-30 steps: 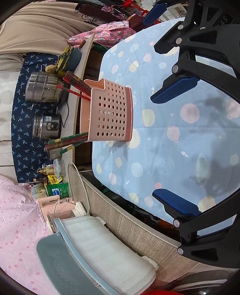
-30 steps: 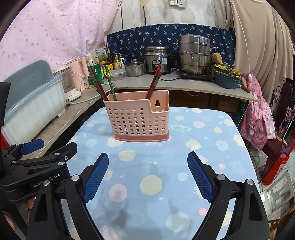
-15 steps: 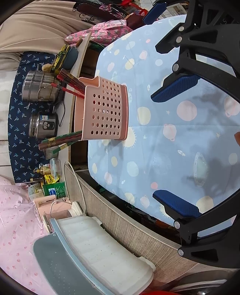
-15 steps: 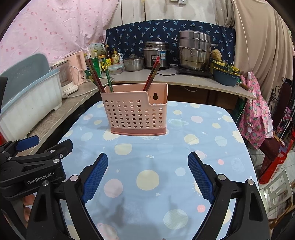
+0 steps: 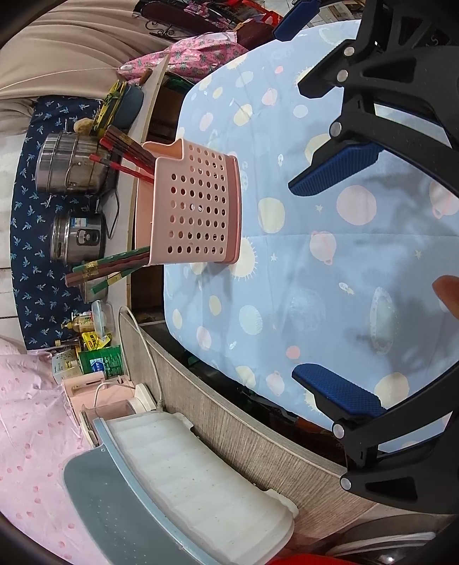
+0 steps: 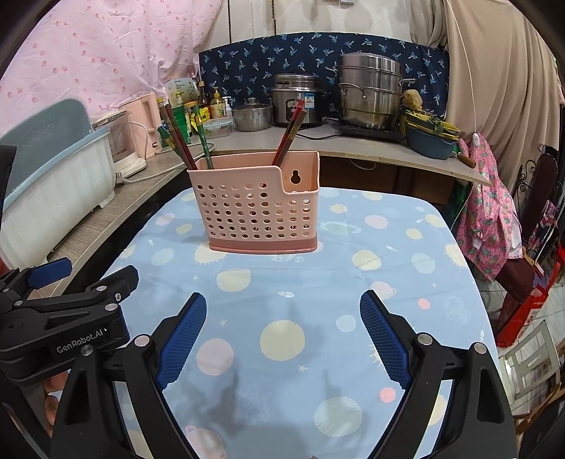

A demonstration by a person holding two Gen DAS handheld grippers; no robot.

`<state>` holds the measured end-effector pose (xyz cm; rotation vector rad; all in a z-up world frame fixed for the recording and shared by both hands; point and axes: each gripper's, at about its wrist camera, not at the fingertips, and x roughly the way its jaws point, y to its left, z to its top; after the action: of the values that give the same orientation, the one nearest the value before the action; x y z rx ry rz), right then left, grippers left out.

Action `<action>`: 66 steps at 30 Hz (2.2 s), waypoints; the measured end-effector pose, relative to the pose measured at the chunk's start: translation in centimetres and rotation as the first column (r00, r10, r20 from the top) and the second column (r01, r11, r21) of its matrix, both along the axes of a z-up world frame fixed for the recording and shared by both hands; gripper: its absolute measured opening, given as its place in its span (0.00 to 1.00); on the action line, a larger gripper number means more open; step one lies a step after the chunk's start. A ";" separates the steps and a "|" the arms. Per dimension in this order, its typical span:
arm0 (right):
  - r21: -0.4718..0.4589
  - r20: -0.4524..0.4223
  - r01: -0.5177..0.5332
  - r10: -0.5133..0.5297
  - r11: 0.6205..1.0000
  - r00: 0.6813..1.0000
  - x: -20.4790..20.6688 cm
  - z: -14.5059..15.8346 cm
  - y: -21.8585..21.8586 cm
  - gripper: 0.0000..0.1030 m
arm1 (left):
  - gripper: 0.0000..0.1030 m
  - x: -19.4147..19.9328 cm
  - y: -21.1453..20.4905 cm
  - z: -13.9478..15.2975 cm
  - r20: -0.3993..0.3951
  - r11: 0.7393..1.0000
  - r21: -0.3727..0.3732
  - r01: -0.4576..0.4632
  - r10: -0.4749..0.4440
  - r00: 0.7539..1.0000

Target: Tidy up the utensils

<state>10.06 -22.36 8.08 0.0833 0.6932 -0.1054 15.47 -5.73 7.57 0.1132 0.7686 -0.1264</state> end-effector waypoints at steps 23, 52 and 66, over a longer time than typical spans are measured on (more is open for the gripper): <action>0.001 -0.010 0.010 -0.010 1.000 1.000 0.8 -0.7 -0.2 0.83 | 0.89 1.2 -0.1 -0.3 0.016 1.000 0.004 -0.006 0.006 1.000; 0.009 -0.026 0.045 -0.045 0.999 0.999 4.8 -1.4 -1.5 0.82 | 0.89 4.7 -0.3 -1.5 -0.003 1.000 0.001 -0.021 0.021 1.000; 0.012 -0.015 0.050 -0.050 0.999 0.999 5.2 -1.1 -1.5 0.83 | 0.89 5.0 -0.5 -1.0 0.017 1.000 0.004 -0.014 0.014 1.000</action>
<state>15.27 -23.90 6.96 0.1119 0.7064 -0.1497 20.45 -6.26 6.55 0.1126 0.7525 -0.1104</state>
